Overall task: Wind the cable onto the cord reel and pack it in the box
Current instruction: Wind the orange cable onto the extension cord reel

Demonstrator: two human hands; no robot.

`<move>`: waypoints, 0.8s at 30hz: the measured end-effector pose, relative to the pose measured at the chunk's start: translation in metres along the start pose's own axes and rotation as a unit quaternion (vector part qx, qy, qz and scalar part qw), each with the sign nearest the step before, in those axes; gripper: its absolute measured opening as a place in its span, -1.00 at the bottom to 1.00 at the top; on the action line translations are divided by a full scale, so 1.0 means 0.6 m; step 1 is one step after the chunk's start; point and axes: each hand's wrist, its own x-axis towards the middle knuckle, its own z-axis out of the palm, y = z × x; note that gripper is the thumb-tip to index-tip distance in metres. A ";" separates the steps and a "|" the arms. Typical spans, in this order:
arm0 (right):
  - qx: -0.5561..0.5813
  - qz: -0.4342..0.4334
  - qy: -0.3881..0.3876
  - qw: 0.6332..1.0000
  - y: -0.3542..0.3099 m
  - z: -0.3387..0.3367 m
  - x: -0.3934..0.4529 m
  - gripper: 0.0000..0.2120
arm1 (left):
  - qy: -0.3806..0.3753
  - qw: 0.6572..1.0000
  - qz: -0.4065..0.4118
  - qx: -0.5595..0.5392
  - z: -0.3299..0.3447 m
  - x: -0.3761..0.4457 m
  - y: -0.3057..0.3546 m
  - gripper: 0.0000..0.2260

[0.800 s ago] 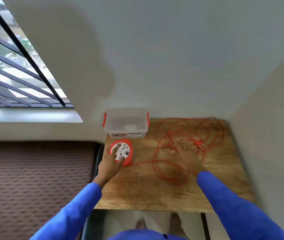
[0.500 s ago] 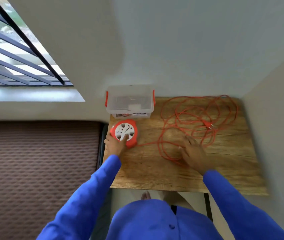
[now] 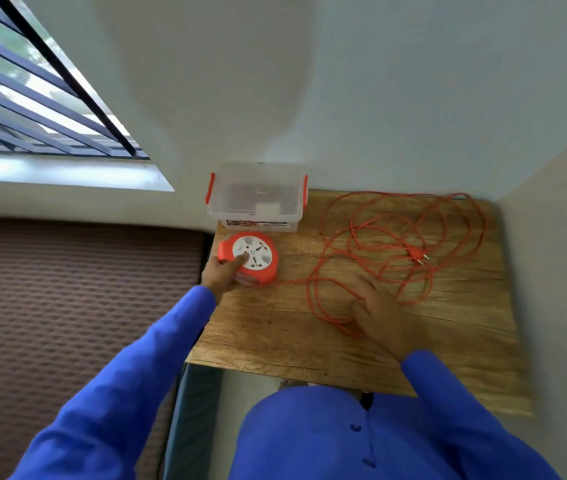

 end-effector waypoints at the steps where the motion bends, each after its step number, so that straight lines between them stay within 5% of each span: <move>1: -0.003 -0.024 0.001 1.000 -0.012 -0.011 0.006 -0.48 | 0.009 1.000 0.016 0.000 0.006 -0.016 -0.004 -0.48; 9: -0.220 -0.326 0.066 0.917 -0.127 -0.104 0.038 -0.52 | 0.019 0.966 0.257 0.002 0.026 -0.193 0.015 -0.60; 13: -0.222 -0.369 0.085 0.898 -0.174 -0.154 0.034 -0.50 | 0.071 0.945 0.318 0.014 0.039 -0.269 0.059 -0.66; 20: -0.256 -0.453 0.091 0.849 -0.226 -0.225 0.039 -0.56 | 0.104 0.926 0.353 0.085 0.029 -0.321 0.163 -0.44; 24: -0.279 -0.426 0.107 0.854 -0.254 -0.259 0.046 -0.46 | 0.082 0.903 0.389 0.161 0.022 -0.330 0.217 -0.72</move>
